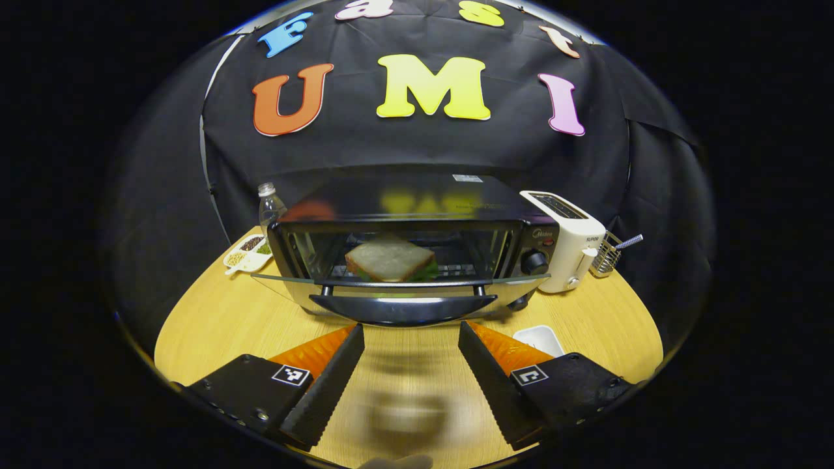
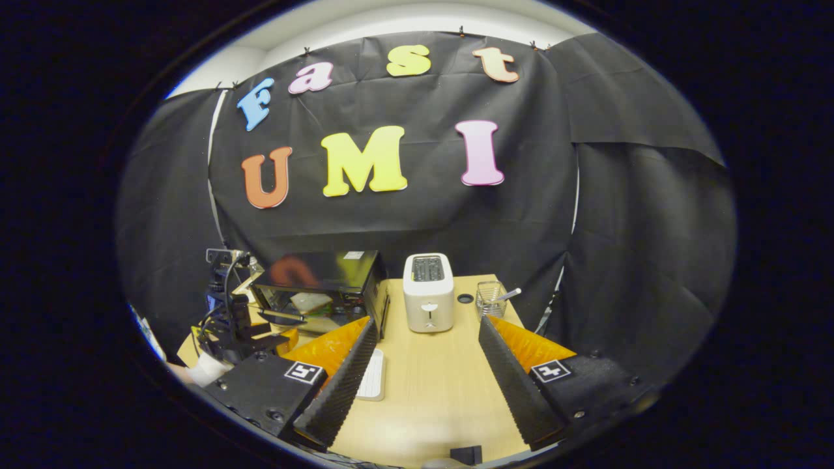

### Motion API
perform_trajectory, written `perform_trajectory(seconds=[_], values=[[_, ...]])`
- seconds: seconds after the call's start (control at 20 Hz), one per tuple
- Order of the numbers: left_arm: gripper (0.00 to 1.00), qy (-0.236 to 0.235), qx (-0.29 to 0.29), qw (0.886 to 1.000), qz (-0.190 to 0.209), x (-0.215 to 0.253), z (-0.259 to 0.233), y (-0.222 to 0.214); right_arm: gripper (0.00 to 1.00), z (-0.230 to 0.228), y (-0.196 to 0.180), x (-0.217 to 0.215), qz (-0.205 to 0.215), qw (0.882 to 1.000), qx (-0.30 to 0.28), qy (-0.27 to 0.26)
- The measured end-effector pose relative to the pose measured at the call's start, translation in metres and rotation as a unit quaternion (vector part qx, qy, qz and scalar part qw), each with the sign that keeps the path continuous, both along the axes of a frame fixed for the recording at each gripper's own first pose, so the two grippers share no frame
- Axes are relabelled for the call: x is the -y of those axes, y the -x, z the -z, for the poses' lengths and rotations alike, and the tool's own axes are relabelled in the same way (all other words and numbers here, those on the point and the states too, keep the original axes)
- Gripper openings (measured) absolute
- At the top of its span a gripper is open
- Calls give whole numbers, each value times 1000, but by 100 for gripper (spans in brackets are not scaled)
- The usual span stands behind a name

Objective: Open the electric oven with the left hand, put the food in, and close the electric oven.

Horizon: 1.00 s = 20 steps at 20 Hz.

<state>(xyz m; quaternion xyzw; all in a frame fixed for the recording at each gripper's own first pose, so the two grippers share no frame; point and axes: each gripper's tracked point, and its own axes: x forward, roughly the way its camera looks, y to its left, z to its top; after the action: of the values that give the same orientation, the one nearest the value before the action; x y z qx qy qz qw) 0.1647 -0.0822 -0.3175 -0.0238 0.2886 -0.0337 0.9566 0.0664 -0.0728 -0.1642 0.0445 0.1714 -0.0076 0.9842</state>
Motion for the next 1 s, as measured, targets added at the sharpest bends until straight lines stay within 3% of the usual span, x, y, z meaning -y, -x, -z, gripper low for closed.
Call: perform_trajectory(seconds=[0.2,0.25,0.3,0.65,0.95,1.0], values=[[96,4,-4,1000,3,9,-1,5,100,-1,1,9,5,1000,2,2],[96,3,-3,1000,5,9,-1,6,91,-2,2,7,1,1000,2,2],[96,1,-4,1000,7,11,-1,9,100,-3,2,5,-2,1000,4,3],[96,-2,7,1000,0,5,-18,26,100,-13,5,-7,-25,1000,15,9],[96,11,51,998,-19,-10,-89,64,100,-49,13,-16,-40,997,52,25],[96,10,63,998,-17,-12,-106,70,91,-58,15,-17,-40,997,63,30]])
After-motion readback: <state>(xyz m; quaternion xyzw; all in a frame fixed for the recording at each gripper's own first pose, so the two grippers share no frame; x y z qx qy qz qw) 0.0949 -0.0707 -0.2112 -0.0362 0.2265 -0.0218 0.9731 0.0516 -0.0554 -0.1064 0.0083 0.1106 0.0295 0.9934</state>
